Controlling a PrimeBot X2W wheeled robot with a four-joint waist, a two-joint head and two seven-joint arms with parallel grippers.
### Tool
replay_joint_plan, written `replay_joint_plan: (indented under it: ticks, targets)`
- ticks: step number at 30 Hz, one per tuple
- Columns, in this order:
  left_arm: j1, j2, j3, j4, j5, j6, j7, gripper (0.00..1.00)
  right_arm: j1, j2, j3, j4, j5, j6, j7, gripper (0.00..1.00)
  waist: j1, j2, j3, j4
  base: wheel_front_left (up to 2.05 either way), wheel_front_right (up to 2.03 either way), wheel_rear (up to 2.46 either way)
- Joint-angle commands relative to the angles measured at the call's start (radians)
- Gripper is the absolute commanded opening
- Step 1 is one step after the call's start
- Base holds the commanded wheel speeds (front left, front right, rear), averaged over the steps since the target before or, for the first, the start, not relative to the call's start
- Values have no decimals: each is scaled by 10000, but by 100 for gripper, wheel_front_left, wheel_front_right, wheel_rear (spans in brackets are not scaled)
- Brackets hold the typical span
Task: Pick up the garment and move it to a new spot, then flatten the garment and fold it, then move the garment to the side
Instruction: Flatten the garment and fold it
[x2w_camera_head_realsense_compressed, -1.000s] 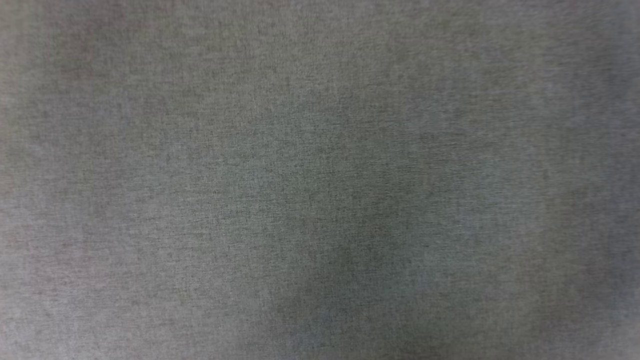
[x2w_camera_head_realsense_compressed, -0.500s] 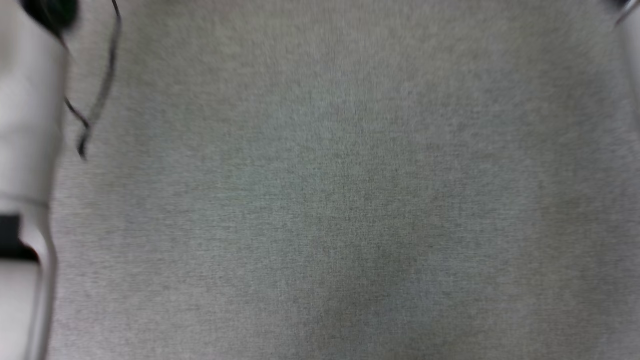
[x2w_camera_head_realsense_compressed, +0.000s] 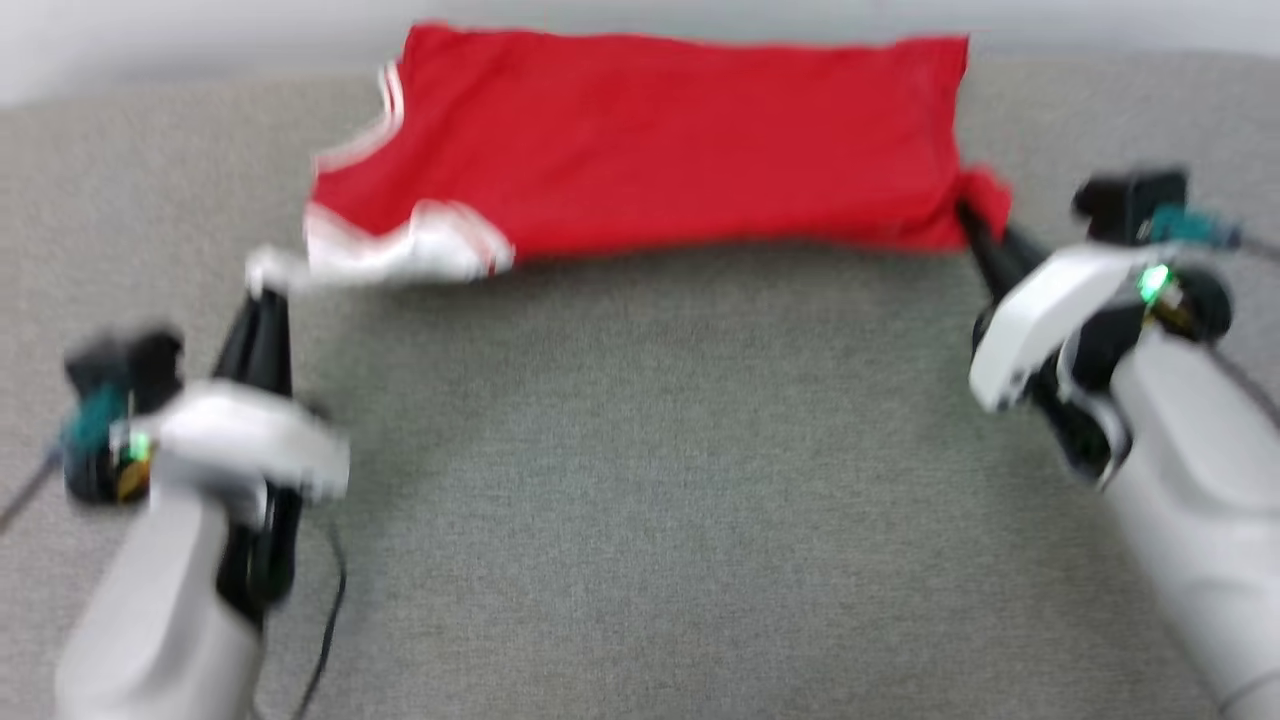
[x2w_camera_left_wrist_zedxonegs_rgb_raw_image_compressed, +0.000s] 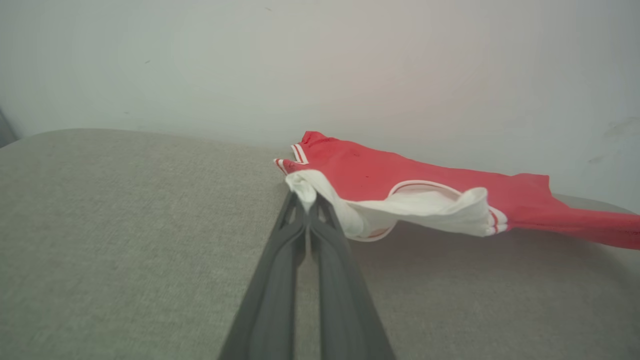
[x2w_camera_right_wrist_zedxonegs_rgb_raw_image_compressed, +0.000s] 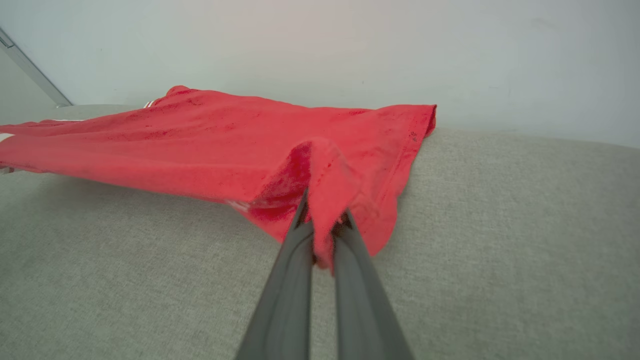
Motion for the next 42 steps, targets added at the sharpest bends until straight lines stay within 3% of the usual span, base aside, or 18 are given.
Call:
replay_joint_plan:
  ticks: [1,12,16,22,25,28,35,42]
  targets:
    - [586,154,134,-392,-97,188,67,0,408,-8,-49,-201,18,-5,49,0,2,0,-566,-140,0,0,0]
    - [5088,934,347,-5592,-137,2473,1660,0,4432,-494,-1688,-3213,-643,-6,1227,0,2,0,-1676,77,0,0,0]
    - [5943,1268,375,-7118,17,3159,2256,0,6100,-412,-2883,-5182,-1261,-6,2274,0,2,0,-1987,110,0,0,0]
    - [6656,1603,381,-8676,276,3869,2866,0,8120,339,-4474,-8554,-2284,-5,4308,0,2,0,-2141,140,0,0,0]
    - [6562,1638,247,-8829,255,3858,3086,0,8505,708,-4863,-9613,-2669,-5,5146,0,2,0,-2050,149,0,0,0]
    - [6145,1506,62,-8465,97,3625,3209,0,8367,909,-4847,-9790,-2792,-3,5746,0,2,0,-1819,151,0,0,0]
    - [5002,1075,-249,-6787,-476,2789,3260,0,7222,971,-4419,-8462,-2646,-3,5981,0,2,0,-1174,158,0,0,0]
    - [2995,594,-416,-4316,-659,1589,2709,0,5471,646,-3972,-6314,-2438,-3,5205,0,2,0,-238,209,0,0,0]
